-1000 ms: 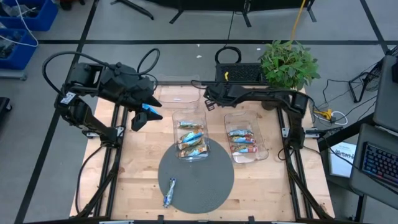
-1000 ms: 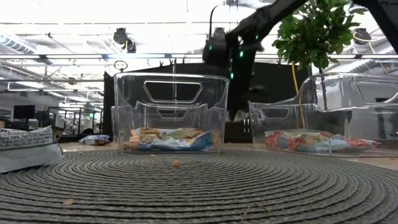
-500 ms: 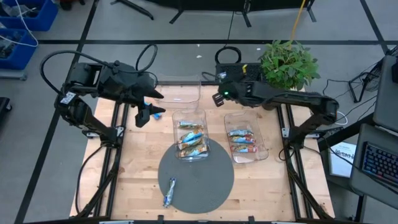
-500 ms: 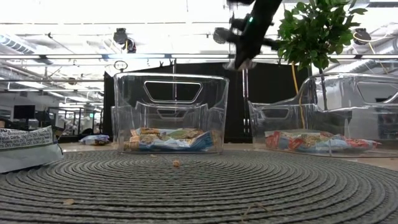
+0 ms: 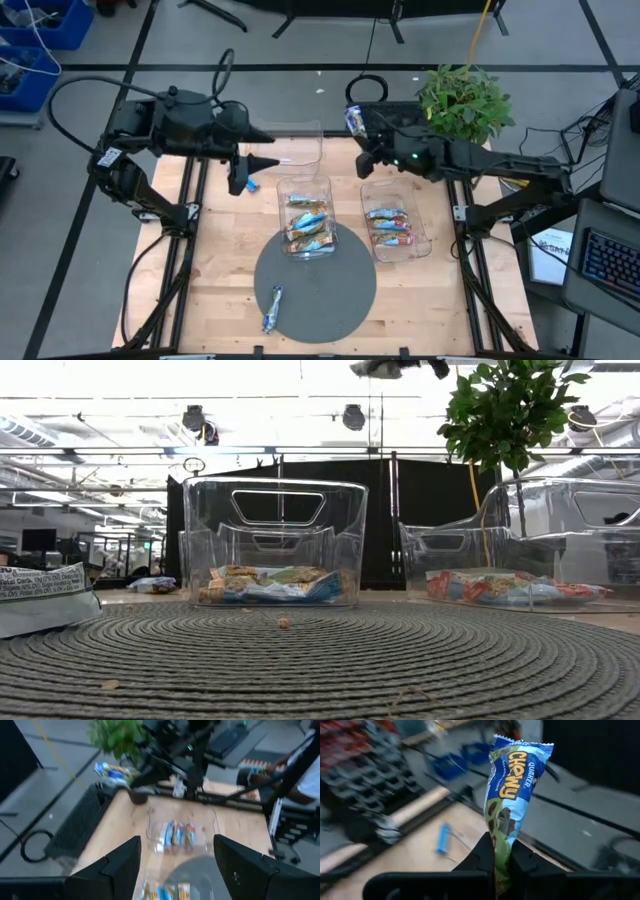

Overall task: Pick and place Granola Bars by type
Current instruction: Put the blue granola bar into the top transparent bin

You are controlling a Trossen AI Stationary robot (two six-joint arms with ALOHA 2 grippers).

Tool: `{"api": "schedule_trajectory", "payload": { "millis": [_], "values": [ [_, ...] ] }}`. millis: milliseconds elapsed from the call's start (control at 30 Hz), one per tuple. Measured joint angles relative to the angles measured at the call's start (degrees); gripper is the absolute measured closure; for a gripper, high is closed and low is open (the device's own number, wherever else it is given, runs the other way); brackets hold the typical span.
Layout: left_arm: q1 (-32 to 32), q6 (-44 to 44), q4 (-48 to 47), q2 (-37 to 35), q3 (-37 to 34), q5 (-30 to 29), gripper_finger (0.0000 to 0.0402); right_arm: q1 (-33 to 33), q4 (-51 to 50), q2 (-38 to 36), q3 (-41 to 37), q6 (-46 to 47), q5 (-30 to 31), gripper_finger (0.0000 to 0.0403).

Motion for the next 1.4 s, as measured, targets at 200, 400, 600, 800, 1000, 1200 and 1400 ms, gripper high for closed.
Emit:
{"api": "schedule_trajectory", "payload": {
  "millis": [200, 400, 600, 800, 1000, 1200, 1400],
  "values": [
    [0.00, 2.10, 7.03, 0.00, 0.00, -1.51, 0.0149, 3.82, 10.55, -0.20, 0.02, -2.60, -1.39, 0.0395],
    [0.00, 3.84, 12.57, 0.63, 0.02, -1.93, 0.0149, 6.30, 20.34, 0.49, 0.00, -3.71, -4.39, 0.0397],
    [0.00, 4.09, 18.08, 2.52, 0.13, -1.40, 0.0149, 8.46, 29.11, 0.58, 0.00, -6.56, -5.00, 0.0397],
    [0.00, 4.87, 19.70, 5.13, -0.06, -0.77, 0.0149, 10.03, 32.97, 0.58, 0.02, -7.16, -6.32, 0.0397],
    [0.00, 6.79, 22.43, 6.97, -0.08, 2.08, 0.0149, 12.13, 33.64, 0.56, 0.02, -7.32, -5.92, 0.0397],
    [0.00, 8.32, 25.26, 7.56, -0.02, 4.39, 0.0149, 14.18, 33.47, 0.58, 0.02, -7.55, -5.75, 0.0397],
    [0.00, 8.43, 25.26, 7.56, -0.02, 3.18, 0.0157, 15.50, 33.43, 0.58, 0.02, -8.80, -5.71, 0.0397]
  ]
}}
